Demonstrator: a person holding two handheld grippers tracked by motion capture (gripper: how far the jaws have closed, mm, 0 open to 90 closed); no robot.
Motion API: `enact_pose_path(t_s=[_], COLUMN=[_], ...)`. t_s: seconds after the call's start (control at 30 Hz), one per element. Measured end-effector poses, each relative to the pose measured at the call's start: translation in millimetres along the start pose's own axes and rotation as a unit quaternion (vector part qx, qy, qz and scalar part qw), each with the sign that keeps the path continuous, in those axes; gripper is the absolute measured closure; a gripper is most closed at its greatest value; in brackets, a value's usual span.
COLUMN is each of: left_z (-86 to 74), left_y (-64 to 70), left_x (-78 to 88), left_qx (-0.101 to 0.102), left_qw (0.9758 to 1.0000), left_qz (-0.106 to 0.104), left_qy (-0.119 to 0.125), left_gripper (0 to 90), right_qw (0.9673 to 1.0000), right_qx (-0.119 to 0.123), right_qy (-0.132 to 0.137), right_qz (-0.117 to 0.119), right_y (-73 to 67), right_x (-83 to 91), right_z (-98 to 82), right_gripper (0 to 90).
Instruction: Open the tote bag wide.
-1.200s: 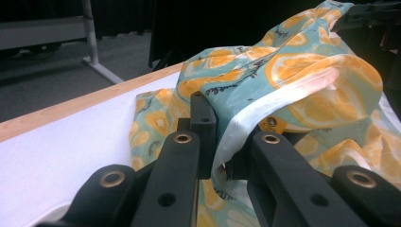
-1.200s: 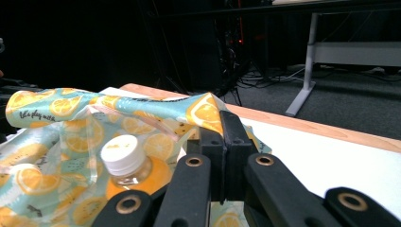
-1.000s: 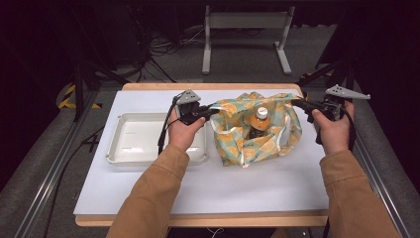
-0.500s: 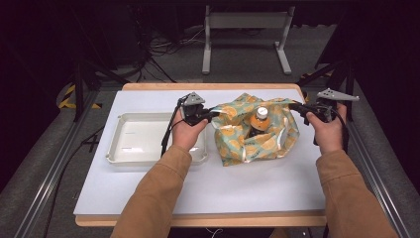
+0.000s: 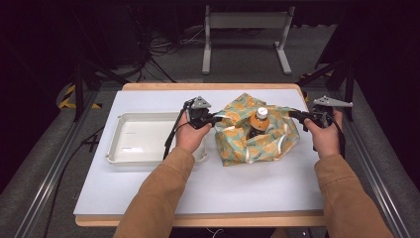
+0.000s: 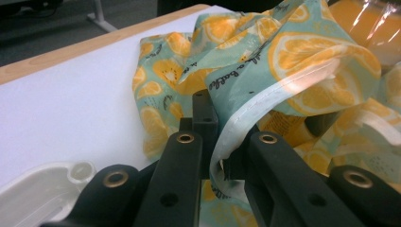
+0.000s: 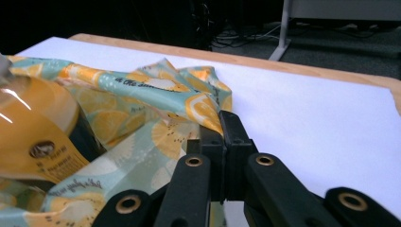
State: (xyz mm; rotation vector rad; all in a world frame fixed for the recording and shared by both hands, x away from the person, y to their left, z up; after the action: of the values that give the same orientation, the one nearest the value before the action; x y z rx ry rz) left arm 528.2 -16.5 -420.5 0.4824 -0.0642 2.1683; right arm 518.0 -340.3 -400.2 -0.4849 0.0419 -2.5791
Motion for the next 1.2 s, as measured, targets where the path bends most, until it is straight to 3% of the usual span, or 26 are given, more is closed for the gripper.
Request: enact_pose_path(t_s=[0.3,0.77,0.97,1.2], left_z=[-8.2,-22.9,-27.9,-26.6], left_y=[-0.4,1.5,2.4,5.2], left_x=[-6.4,-14.9,-15.5,-13.9], left_qx=[-0.006,0.006,0.006,0.005], left_qw=[0.9997,0.9986,0.9985,0.9987], left_qz=[0.005,-0.001,-0.004,-0.008], left_qy=[-0.023,-0.052,-0.054,-0.05], left_gripper=[86.4,86.1,86.0,85.8], right_qw=[0.9996,0.9975,0.9962,0.9966], right_qx=[0.002,-0.003,-0.003,-0.004], right_qy=[-0.027,-0.067,-0.086,-0.081], right_qz=[-0.008,-0.019,-0.017,-0.013], right_y=[4.4,9.5,8.6,5.8], right_x=[-2.1,-7.8,-7.4,-0.3], right_z=[-16.7,-43.0,-53.6,-51.3], right_gripper=[89.8,89.7,89.7,86.6])
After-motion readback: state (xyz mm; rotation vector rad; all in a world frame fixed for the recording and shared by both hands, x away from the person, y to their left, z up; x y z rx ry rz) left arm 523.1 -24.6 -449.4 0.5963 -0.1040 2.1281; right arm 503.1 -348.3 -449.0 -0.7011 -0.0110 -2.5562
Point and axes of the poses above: each handheld gripper's, and its own axes: x roughly backward along the jaws, z roughly out of its top, y roughly to its right, the point moved 6 cm from there along -x, roughly forward along the jaws, and after that the axes turned 7 degrees about y, right-handed, at the moved point
